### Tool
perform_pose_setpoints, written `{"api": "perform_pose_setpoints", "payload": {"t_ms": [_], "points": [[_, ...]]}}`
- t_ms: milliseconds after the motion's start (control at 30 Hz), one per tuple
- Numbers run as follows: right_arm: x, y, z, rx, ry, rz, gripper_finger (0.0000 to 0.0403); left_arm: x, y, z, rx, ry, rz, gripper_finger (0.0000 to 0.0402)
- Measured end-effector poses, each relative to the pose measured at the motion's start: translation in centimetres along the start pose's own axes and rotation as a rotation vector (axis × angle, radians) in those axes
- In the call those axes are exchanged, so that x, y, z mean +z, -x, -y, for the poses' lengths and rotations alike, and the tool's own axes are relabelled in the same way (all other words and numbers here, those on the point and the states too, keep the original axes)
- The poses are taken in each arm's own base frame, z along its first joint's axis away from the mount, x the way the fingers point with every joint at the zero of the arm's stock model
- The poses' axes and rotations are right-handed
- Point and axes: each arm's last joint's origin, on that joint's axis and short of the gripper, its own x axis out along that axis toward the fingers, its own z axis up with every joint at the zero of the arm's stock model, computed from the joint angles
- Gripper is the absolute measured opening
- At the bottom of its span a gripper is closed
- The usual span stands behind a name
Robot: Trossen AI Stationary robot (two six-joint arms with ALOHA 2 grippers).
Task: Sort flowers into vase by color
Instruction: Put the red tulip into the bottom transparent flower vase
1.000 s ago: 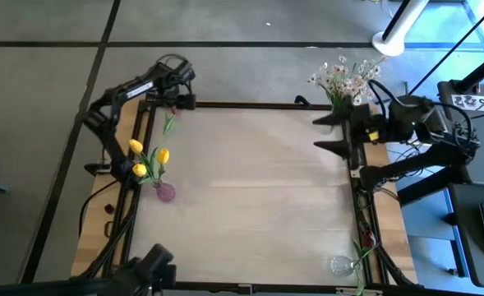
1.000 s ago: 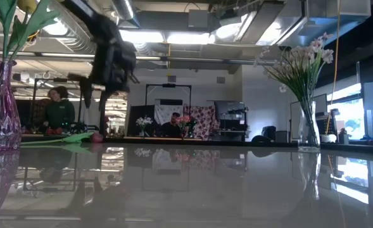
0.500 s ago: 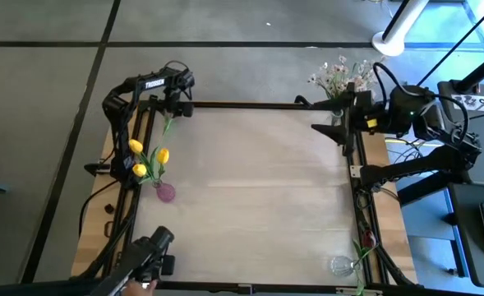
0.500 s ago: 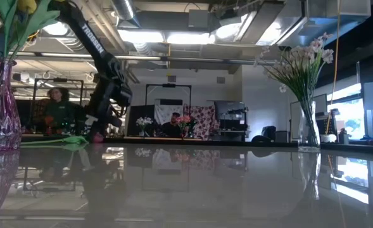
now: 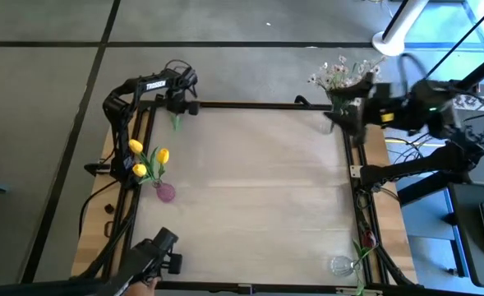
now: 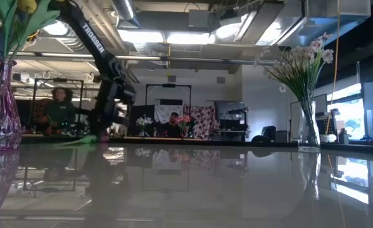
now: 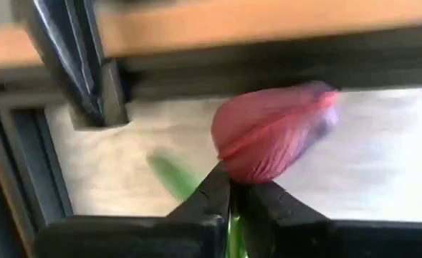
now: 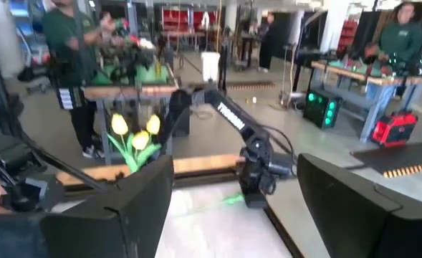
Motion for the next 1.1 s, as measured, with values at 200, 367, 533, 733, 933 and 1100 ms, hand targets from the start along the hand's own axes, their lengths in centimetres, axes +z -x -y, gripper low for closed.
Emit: {"api": "perform_pose_setpoints", "payload": {"t_ms": [200, 367, 533, 733, 933, 1100], "points": [[0.2, 1.9, 0.3, 0.028, 0.004, 0.005, 0.0294, -1.9, 7.0, 1.9, -0.158, -0.05, 0.228, 0.0009], [-1.1, 1.3, 0.0, 0.084, 0.03, -0.043, 0.0294, -5.8, 15.1, 4.3, -0.421, -0.122, 0.522, 0.0005], [-2.3, -0.3, -0.5, 0.14, 0.034, -0.09, 0.0294, -12.2, 23.0, 6.9, -0.755, -0.246, 0.828, 0.0004], [-3.0, -4.3, -1.4, 0.179, -0.035, -0.142, 0.0294, -20.0, 29.4, 10.2, -1.094, -0.369, 1.167, 0.0003], [-4.0, -9.5, -2.4, 0.146, -0.106, -0.147, 0.0294, -25.3, 31.5, 12.1, -1.267, -0.462, 1.298, 0.0003], [-4.6, -12.9, -4.6, 0.182, -0.223, -0.111, 0.0294, -28.3, 32.1, 12.2, -1.303, -0.517, 1.327, 0.0003]]}}
